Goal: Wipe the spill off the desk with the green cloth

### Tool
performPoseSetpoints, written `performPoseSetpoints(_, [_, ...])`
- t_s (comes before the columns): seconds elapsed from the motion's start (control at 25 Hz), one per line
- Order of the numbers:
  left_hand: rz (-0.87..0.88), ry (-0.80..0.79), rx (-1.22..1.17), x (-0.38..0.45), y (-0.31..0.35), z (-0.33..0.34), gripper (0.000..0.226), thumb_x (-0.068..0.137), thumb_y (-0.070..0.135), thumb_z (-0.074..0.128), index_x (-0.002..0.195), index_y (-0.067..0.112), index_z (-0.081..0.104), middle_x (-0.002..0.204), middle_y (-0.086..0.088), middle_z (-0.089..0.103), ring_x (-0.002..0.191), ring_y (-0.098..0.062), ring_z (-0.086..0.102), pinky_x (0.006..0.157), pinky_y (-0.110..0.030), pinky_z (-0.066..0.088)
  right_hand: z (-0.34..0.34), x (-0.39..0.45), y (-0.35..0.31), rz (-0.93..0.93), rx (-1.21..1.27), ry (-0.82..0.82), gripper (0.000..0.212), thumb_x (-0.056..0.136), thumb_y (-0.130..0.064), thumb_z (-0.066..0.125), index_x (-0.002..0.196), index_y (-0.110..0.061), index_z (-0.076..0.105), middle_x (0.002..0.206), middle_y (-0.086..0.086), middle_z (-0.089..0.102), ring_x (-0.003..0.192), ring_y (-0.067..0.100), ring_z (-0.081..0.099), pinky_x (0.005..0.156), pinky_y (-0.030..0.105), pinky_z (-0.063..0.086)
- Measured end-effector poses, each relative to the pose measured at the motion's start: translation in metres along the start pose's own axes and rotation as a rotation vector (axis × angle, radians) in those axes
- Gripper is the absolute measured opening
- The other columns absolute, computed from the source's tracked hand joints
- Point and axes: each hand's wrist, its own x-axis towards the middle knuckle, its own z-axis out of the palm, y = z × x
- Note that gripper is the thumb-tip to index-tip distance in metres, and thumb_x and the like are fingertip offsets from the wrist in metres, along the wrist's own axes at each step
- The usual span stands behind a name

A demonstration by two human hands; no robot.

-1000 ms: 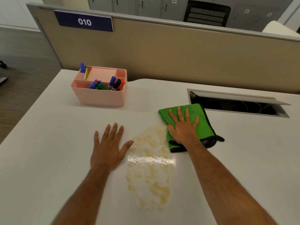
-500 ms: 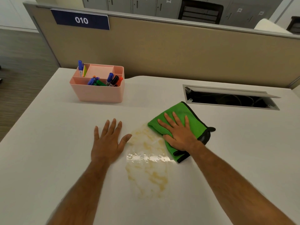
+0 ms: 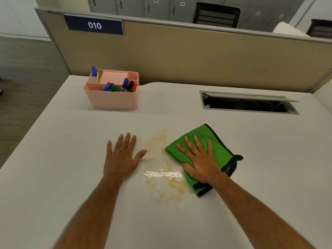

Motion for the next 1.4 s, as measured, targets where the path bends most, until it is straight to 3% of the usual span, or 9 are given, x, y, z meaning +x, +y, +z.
performPoseSetpoints(0.36, [0.014, -0.002, 0.002, -0.016, -0.008, -0.002, 0.097, 0.078, 0.082, -0.013, 0.157, 0.031, 0.012, 0.167, 0.008, 0.007, 0.153, -0.015, -0.002, 0.122, -0.051, -0.004, 0.019, -0.066, -0.047, 0.190, 0.053, 0.037, 0.071, 0.088, -0.058, 0.016, 0.155, -0.045, -0.005, 0.167, -0.002, -0.013, 0.150, 0.029, -0.023, 0.114, 0.069, -0.013])
performPoseSetpoints(0.48, [0.009, 0.015, -0.020, -0.015, -0.007, -0.004, 0.098, 0.078, 0.082, -0.011, 0.155, 0.031, 0.020, 0.166, 0.007, 0.014, 0.153, -0.016, 0.006, 0.122, -0.050, -0.002, 0.029, -0.078, -0.078, 0.367, 0.098, 0.123, 0.072, 0.090, -0.060, 0.022, 0.157, -0.038, 0.008, 0.166, 0.004, 0.000, 0.153, 0.034, -0.006, 0.114, 0.072, -0.006])
performPoseSetpoints(0.56, [0.005, 0.033, -0.028, -0.012, -0.008, -0.005, 0.097, 0.079, 0.082, -0.009, 0.152, 0.031, 0.030, 0.164, 0.007, 0.023, 0.151, -0.018, 0.016, 0.120, -0.050, 0.004, 0.032, -0.076, -0.094, 0.482, 0.128, 0.144, 0.074, 0.090, -0.063, 0.022, 0.157, -0.035, 0.009, 0.166, 0.006, 0.002, 0.153, 0.037, -0.002, 0.113, 0.074, -0.005])
performPoseSetpoints(0.68, [0.032, 0.078, -0.036, -0.003, -0.012, -0.007, 0.092, 0.084, 0.080, -0.001, 0.142, 0.028, 0.049, 0.154, 0.001, 0.044, 0.141, -0.025, 0.038, 0.114, -0.051, 0.023, 0.029, -0.066, -0.105, 0.577, 0.149, 0.132, 0.077, 0.089, -0.065, 0.012, 0.157, -0.033, 0.000, 0.167, 0.008, -0.005, 0.152, 0.037, -0.010, 0.111, 0.075, -0.008])
performPoseSetpoints(0.8, [0.059, 0.082, -0.018, 0.005, -0.015, -0.007, 0.088, 0.088, 0.076, 0.004, 0.136, 0.025, 0.057, 0.146, -0.002, 0.053, 0.128, -0.031, 0.050, 0.103, -0.050, 0.034, 0.025, -0.055, -0.108, 0.630, 0.164, 0.124, 0.078, 0.088, -0.066, 0.005, 0.157, -0.032, -0.006, 0.166, 0.010, -0.010, 0.151, 0.038, -0.015, 0.110, 0.076, -0.010])
performPoseSetpoints(0.92, [0.036, 0.094, -0.018, 0.007, -0.016, -0.006, 0.089, 0.087, 0.077, 0.003, 0.140, 0.026, 0.052, 0.151, -0.001, 0.048, 0.131, -0.030, 0.046, 0.106, -0.050, 0.032, 0.021, -0.041, -0.107, 0.672, 0.186, 0.123, 0.078, 0.088, -0.064, 0.005, 0.157, -0.030, -0.008, 0.167, 0.011, -0.010, 0.151, 0.038, -0.018, 0.109, 0.076, -0.008])
performPoseSetpoints(1.12, [0.008, 0.056, -0.020, 0.008, -0.017, -0.004, 0.094, 0.082, 0.079, -0.006, 0.152, 0.030, 0.032, 0.164, 0.002, 0.024, 0.151, -0.023, 0.018, 0.120, -0.050, 0.011, 0.013, -0.012, -0.101, 0.701, 0.207, 0.121, 0.075, 0.093, -0.060, 0.015, 0.158, -0.029, -0.008, 0.167, 0.012, -0.012, 0.150, 0.039, -0.018, 0.109, 0.077, -0.007])
performPoseSetpoints(1.4, [0.017, 0.018, -0.004, 0.009, -0.019, -0.004, 0.094, 0.080, 0.080, -0.012, 0.156, 0.031, 0.018, 0.166, 0.005, 0.012, 0.153, -0.019, 0.002, 0.122, -0.051, -0.003, 0.004, 0.031, -0.086, 0.695, 0.199, 0.128, 0.075, 0.095, -0.060, 0.019, 0.158, -0.027, -0.005, 0.167, 0.013, -0.010, 0.151, 0.040, -0.014, 0.109, 0.078, -0.010])
